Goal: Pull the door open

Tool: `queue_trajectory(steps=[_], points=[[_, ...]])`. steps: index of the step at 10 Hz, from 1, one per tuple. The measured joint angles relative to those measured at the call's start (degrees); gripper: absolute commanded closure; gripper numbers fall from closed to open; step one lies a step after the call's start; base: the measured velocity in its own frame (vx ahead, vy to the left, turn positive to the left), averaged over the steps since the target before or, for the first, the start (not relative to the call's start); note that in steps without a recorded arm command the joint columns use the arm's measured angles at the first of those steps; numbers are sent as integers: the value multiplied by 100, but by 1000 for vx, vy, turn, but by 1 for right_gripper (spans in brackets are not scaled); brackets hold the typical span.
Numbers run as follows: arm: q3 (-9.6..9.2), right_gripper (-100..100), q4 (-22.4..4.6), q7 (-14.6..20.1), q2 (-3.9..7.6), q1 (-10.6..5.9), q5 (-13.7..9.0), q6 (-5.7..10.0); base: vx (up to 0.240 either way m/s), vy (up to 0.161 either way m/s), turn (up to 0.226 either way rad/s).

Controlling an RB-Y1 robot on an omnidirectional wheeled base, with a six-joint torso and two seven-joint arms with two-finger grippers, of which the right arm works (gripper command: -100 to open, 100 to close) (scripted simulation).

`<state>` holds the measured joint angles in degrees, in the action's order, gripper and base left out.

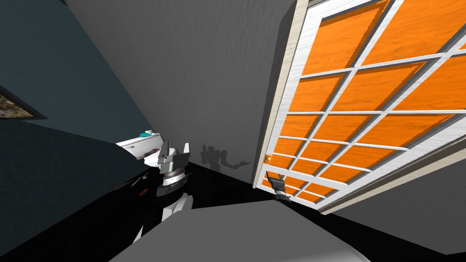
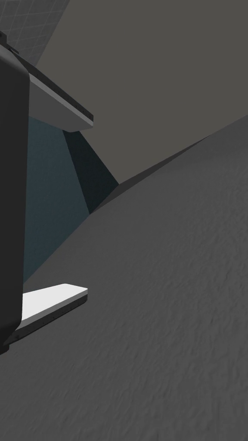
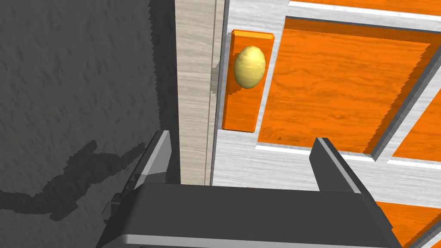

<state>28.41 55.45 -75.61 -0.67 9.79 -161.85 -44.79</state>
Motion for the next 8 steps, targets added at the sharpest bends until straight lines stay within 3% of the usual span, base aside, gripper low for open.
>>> queue_trajectory(steps=[2, 8], points=[[32, -100, -86, -104, -124, -12, -201, -96, 53, -67, 32], [30, -100, -99, -104, -77, -2, -213, -125, 174, -21, -3]])
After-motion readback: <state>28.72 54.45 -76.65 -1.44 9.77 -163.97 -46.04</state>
